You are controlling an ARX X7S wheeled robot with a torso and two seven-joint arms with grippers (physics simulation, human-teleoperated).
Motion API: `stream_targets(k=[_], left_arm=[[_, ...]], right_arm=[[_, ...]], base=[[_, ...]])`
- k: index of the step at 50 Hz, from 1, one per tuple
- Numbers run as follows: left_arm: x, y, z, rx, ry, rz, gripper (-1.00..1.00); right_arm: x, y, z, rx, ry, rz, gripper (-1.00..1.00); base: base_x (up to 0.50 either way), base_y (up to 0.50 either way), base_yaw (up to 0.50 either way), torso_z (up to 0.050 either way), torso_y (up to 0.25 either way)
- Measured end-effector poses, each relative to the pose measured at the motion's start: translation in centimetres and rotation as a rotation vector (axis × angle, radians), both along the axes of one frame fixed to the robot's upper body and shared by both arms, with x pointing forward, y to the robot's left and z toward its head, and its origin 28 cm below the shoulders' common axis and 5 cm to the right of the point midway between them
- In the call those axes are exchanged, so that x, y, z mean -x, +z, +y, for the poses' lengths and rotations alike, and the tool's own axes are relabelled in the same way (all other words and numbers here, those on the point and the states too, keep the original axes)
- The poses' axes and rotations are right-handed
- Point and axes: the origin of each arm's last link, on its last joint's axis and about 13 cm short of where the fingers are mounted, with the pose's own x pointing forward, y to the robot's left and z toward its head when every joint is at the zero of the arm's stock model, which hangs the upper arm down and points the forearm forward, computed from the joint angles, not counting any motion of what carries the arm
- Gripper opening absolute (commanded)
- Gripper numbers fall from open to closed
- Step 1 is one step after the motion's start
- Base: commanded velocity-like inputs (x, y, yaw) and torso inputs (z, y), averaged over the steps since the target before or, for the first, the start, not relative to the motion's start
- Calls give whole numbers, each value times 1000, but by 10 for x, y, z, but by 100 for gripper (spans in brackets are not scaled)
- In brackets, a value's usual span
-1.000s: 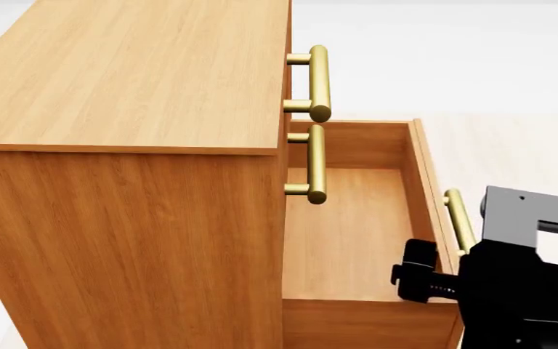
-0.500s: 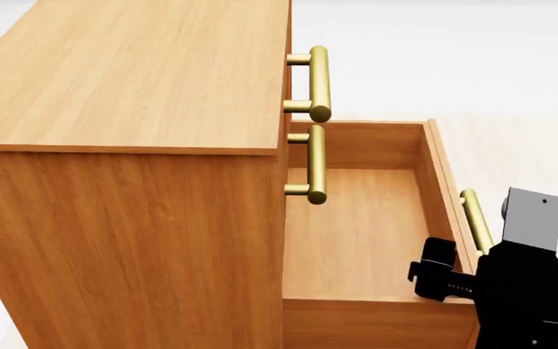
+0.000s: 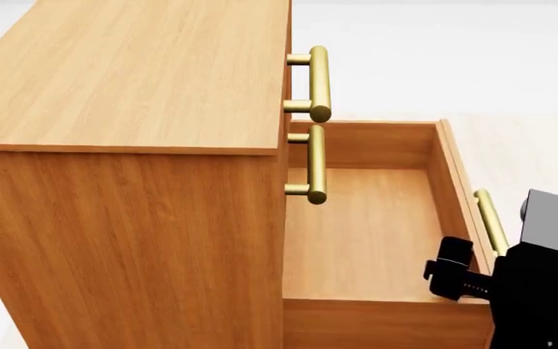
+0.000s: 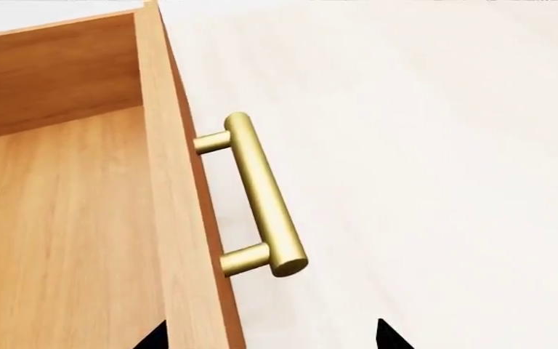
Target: Put the bowl in the bottom drawer of the cabinet and close it.
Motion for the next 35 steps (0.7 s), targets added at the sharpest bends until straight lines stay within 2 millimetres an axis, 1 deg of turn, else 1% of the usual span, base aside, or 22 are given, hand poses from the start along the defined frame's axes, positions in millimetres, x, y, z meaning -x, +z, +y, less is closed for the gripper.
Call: stream_targets(k=[26,31,35], left_arm=[[0,0,0,0,1,0,100],[0,0,0,0,1,0,100],[0,0,0,0,1,0,100]], right_arm=[[1,-2,-3,-15,-4,-17,100],[4,3,-3,13,2,-49,100],[8,11,-5,45,-4,-84,100]], base=[[0,0,0,0,0],[0,0,0,0,0],[0,0,0,0,0]])
